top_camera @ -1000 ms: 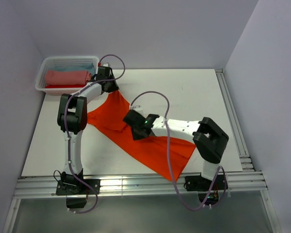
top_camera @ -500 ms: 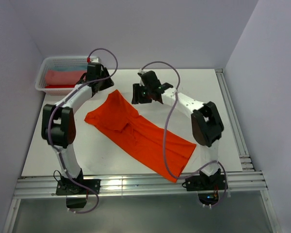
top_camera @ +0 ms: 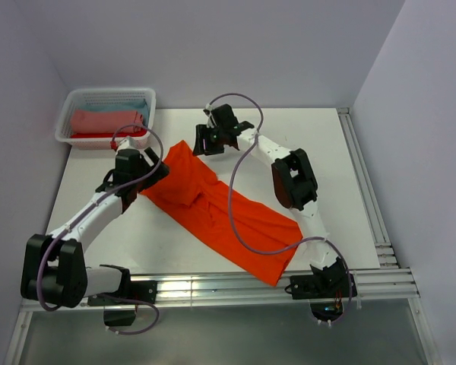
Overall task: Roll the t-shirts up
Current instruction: Fold the tshirt
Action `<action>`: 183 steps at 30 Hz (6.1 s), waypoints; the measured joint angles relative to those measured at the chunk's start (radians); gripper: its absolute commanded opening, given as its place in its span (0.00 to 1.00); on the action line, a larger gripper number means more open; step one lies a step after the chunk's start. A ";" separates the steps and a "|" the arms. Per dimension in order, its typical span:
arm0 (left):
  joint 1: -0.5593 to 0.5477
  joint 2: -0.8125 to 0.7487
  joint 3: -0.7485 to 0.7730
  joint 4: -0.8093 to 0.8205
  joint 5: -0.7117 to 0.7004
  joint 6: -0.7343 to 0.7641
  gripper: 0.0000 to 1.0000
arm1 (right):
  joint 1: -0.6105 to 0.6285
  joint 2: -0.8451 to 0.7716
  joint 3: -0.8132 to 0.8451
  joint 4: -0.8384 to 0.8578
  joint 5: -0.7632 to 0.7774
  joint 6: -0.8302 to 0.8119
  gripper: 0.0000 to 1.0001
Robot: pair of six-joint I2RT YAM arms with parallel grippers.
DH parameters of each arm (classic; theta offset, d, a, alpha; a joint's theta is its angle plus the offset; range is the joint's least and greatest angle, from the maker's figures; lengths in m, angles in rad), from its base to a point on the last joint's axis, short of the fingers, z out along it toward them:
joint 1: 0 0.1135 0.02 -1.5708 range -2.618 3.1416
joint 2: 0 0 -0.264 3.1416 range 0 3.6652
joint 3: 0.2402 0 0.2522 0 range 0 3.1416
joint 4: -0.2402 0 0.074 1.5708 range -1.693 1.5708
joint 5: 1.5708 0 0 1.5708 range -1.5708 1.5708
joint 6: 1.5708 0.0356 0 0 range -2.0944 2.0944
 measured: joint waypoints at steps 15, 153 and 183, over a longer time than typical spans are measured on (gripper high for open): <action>0.106 -0.060 -0.271 0.137 0.080 -0.106 0.81 | -0.003 0.090 0.072 -0.042 -0.033 0.097 0.62; -0.648 0.121 -0.325 0.289 0.165 -0.289 0.14 | 0.305 -1.309 -1.577 -0.142 0.569 0.736 0.29; -0.666 -0.231 -0.430 -0.016 0.146 -0.324 0.57 | 0.491 -1.438 -1.559 -0.341 0.611 0.816 0.50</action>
